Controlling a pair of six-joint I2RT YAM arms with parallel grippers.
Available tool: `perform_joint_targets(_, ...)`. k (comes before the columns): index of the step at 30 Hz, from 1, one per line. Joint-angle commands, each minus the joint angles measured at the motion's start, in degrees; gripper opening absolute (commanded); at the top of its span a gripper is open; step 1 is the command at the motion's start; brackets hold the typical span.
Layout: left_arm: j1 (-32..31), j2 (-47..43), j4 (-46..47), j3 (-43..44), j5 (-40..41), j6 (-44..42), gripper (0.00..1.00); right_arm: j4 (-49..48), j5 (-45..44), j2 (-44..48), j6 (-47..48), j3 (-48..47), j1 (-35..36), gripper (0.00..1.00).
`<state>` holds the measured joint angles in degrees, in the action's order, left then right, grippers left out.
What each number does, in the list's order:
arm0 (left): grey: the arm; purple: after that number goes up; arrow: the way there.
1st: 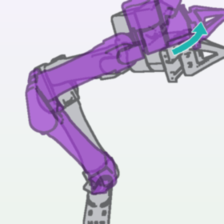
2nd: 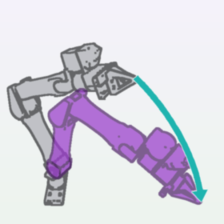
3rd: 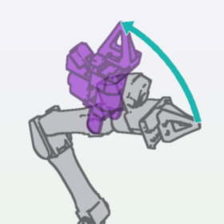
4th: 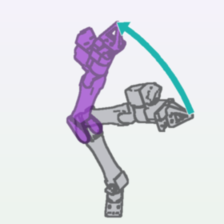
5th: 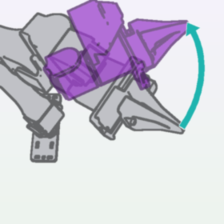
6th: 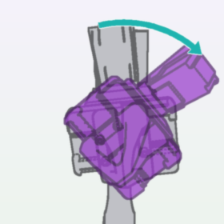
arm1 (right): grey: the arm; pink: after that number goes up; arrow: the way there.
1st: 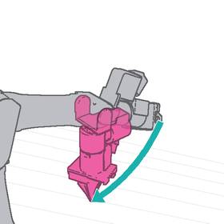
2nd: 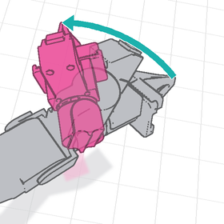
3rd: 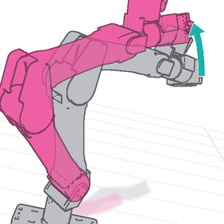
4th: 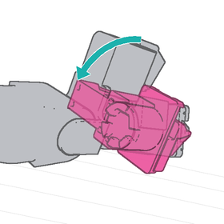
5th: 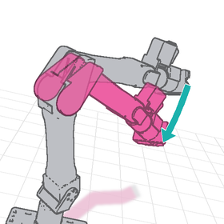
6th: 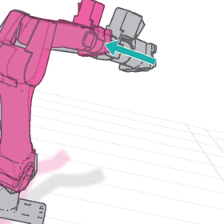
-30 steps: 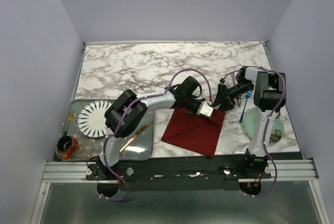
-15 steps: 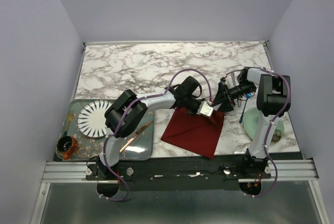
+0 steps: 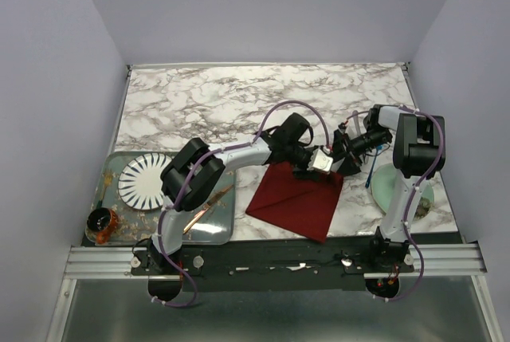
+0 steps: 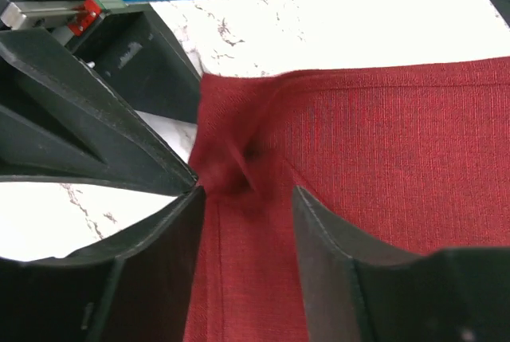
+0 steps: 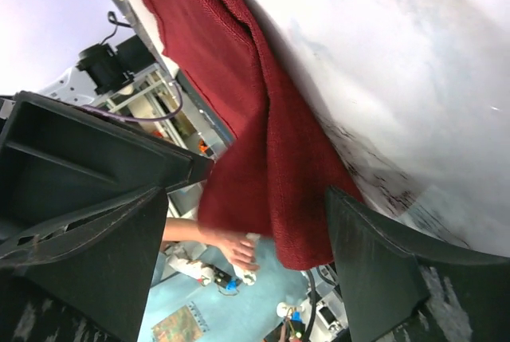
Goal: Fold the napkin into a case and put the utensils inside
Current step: Pick up the upper triangle-folded napkin from the center of the board.
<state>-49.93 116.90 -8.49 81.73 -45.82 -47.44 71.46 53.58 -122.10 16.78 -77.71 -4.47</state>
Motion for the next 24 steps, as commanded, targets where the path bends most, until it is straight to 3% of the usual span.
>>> perform_joint_targets(1,-0.17,-5.27,0.94,-0.43,1.17,0.43,0.62,0.61,-3.39,-0.50,0.80,-1.56,0.69,0.92)
perform_joint_targets(7,2.12,-10.11,-2.58,-5.88,1.17,1.64,0.63,3.86,-4.27,-2.26,3.88,-4.02,0.25,0.96)
perform_joint_targets(13,8.79,-9.77,-6.01,-4.57,0.48,12.51,0.63,3.42,-10.24,-2.96,5.02,-6.75,0.08,0.77)
perform_joint_targets(18,16.08,-6.60,-9.70,1.14,-1.55,20.98,0.61,4.47,-14.82,-2.70,7.83,-8.50,0.08,0.70)
perform_joint_targets(22,18.81,-4.15,-11.37,3.08,-0.76,22.66,0.61,6.58,-14.91,-3.40,11.34,-9.82,0.16,0.71)
perform_joint_targets(24,19.43,-3.53,-11.72,3.78,-0.32,23.53,0.61,8.07,-14.12,-3.93,12.49,-10.18,0.34,0.80)
